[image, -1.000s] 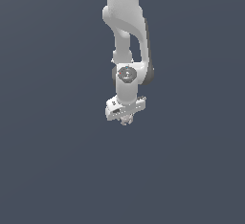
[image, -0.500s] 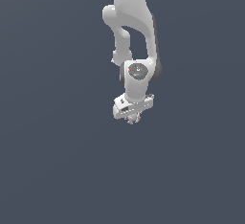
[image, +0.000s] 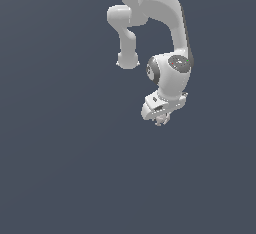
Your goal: Pick up the object and move it to a goal position.
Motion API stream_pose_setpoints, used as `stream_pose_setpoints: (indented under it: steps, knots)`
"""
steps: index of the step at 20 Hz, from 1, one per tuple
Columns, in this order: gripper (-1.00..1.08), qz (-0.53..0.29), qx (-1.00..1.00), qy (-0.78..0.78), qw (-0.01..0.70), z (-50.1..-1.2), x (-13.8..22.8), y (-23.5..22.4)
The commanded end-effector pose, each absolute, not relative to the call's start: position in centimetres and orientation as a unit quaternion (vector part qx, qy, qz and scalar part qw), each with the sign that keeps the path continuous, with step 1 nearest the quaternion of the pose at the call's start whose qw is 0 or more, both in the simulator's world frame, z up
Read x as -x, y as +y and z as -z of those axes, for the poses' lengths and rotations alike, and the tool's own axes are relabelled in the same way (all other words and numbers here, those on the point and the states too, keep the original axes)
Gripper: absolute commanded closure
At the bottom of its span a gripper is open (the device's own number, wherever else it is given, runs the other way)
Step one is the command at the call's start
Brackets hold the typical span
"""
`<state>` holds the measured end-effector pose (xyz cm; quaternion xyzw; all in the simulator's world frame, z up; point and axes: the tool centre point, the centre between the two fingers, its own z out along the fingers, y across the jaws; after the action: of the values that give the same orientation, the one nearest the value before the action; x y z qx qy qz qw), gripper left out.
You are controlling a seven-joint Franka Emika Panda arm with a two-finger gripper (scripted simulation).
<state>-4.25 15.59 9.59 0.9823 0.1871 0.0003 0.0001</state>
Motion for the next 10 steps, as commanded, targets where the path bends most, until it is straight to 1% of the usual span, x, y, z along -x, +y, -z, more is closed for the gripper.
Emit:
stream_pose_setpoints:
  steps: [1, 6, 10]
  knots:
    - [1.08, 0.0, -0.983, 0.186, 0.0, -10.5, 4.1, 17.8]
    - [1.08, 0.0, -0.983, 0.186, 0.0, -11.6, 3.9, 20.6]
    - [1.08, 0.0, -0.983, 0.186, 0.0, -11.9, 3.8, 21.2]
